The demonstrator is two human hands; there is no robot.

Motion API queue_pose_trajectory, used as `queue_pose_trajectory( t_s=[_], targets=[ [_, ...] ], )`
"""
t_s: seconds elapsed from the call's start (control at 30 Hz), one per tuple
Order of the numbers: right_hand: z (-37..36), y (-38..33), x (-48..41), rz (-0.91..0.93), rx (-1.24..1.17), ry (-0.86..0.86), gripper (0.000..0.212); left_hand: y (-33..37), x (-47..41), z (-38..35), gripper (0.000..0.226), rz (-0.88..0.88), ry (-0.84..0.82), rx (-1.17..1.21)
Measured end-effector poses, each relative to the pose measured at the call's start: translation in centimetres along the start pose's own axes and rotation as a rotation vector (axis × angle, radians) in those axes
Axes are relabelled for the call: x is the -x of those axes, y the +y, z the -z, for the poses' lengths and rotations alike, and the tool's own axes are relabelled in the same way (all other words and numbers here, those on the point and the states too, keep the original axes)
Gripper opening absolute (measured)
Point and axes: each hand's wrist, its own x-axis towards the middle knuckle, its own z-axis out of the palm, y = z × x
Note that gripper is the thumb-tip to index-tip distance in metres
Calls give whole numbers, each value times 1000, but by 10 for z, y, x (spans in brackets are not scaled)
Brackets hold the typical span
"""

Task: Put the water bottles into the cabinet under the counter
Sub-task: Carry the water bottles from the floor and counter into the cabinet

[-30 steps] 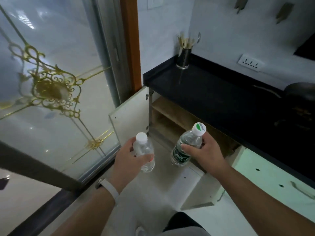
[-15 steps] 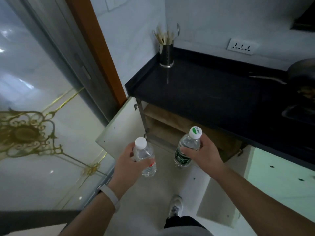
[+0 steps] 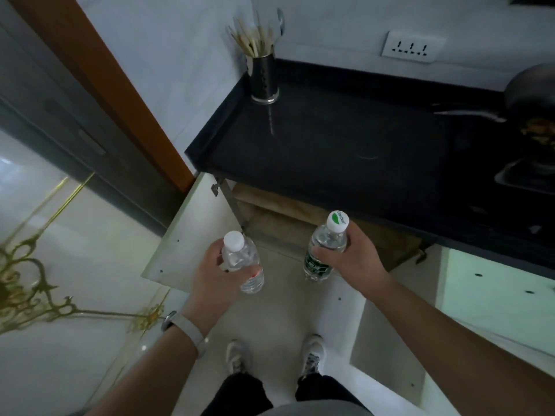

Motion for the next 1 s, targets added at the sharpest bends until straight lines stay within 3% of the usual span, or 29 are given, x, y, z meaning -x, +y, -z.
queue_pose_trajectory(
  t_s=[0.5, 1.0],
  targets=[
    [-75, 69, -51, -189, 37, 214, 49, -88, -126, -31, 57, 19, -269, -13],
    [-147, 251, -164, -149, -28, 240, 58, -251, -231, -142, 66, -29, -238, -36]
  ],
)
